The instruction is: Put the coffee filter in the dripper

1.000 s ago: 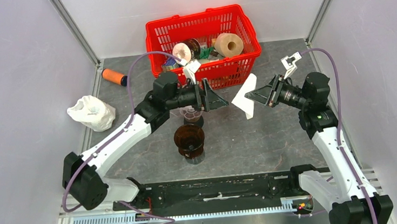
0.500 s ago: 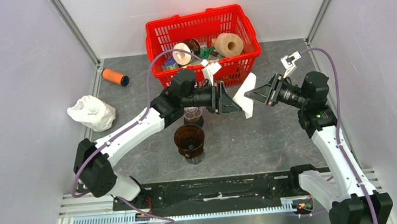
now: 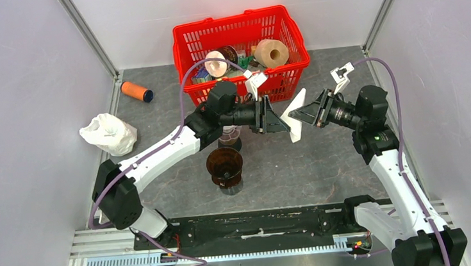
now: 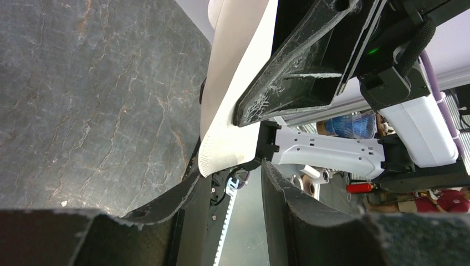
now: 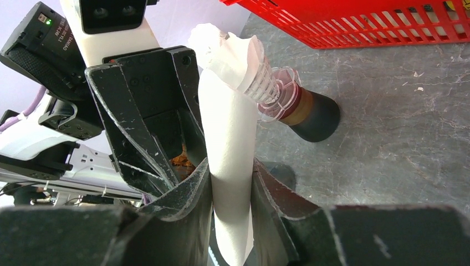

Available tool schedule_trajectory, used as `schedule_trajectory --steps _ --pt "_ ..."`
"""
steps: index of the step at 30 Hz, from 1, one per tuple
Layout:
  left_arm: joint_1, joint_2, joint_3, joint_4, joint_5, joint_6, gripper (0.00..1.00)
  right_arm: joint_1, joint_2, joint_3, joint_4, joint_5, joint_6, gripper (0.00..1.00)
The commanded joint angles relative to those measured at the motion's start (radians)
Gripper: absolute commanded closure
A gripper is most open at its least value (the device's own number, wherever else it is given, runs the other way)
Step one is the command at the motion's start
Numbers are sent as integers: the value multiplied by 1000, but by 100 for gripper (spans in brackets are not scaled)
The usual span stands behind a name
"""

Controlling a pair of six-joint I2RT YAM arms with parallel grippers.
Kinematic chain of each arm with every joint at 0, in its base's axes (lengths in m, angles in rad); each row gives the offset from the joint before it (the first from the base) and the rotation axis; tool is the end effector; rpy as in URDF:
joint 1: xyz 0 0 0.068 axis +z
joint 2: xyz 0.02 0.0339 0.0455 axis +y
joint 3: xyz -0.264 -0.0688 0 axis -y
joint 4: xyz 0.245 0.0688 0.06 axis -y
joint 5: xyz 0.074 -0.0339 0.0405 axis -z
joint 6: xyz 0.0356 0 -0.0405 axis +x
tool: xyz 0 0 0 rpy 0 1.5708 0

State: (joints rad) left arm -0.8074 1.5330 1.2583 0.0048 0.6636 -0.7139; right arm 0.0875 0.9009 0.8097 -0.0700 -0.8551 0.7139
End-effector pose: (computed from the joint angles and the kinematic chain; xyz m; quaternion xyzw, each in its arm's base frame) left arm 0.2334 -0.2756 0.3414 0.2322 0.7424 -0.5825 0.2360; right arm 0.1985 0.0444 0.3423 -0.0420 0.7422 0.5208 0.4197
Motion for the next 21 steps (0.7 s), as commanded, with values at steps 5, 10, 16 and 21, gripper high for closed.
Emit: schedule_trajectory --steps 5,10,16,21 --pt "-3 12 48 35 13 -19 55 10 -13 21 -15 10 -36 64" --pt "-3 15 77 -66 -21 37 55 10 -15 48 -65 3 -63 64" --pt "-3 9 84 -101 -29 63 55 10 -21 65 -92 -15 -74 64" --pt "-3 3 77 -70 3 46 56 10 -17 68 -111 -1 -79 64"
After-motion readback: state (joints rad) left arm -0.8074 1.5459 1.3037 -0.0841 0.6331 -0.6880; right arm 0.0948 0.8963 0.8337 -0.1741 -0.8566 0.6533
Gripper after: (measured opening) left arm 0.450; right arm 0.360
